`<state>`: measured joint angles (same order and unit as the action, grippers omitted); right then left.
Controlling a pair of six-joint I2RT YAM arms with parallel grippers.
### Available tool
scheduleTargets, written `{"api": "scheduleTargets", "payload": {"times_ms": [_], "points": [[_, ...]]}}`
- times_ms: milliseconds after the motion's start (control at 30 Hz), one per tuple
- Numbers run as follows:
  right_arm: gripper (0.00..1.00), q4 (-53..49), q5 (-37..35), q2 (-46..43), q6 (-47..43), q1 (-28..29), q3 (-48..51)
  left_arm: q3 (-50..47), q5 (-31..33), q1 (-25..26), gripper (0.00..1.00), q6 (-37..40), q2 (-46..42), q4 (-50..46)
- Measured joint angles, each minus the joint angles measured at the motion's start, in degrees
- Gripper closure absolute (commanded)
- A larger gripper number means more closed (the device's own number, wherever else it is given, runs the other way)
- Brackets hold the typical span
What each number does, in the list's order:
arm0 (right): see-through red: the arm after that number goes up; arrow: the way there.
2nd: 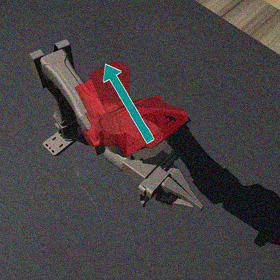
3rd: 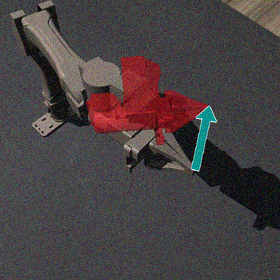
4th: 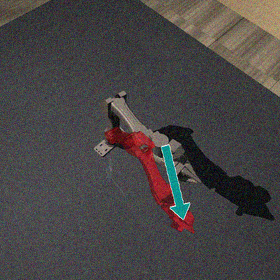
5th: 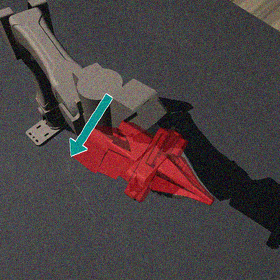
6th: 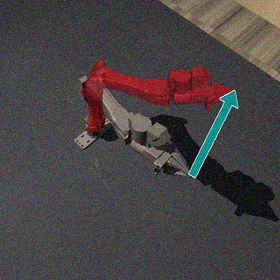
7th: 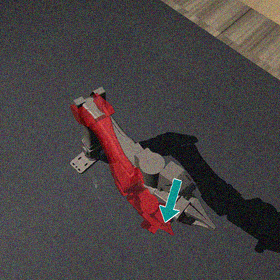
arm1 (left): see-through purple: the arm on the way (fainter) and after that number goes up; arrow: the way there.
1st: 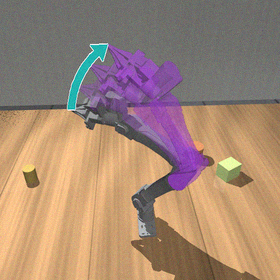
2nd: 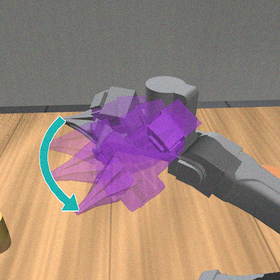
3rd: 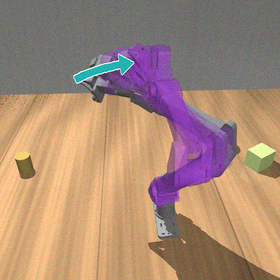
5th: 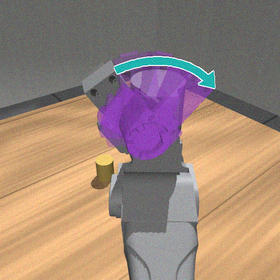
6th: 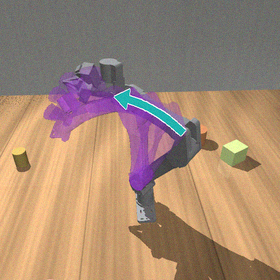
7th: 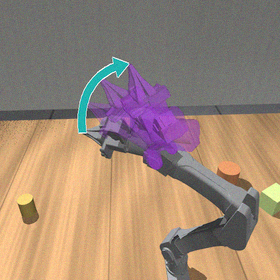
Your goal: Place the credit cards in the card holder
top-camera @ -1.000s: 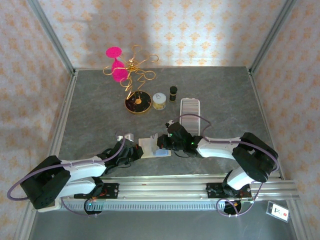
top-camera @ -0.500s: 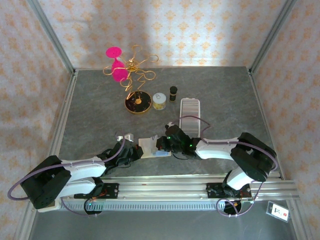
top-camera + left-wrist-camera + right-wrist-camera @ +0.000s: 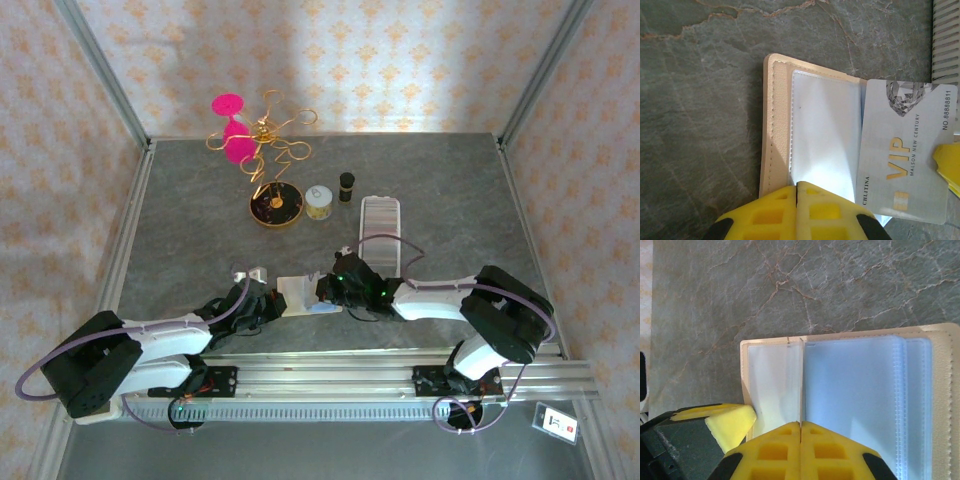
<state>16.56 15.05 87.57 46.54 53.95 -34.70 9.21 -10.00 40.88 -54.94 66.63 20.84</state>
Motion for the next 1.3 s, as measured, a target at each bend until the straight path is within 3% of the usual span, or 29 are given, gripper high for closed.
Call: {"api": "scheduleTargets", "payload": {"times_ms": [1300], "points": [[1.00,8.3,3.4,0.8,6.8,0.0,4.9,-0.4,0.0,0.0,1.00,0.0,0.1,0.9]]}}
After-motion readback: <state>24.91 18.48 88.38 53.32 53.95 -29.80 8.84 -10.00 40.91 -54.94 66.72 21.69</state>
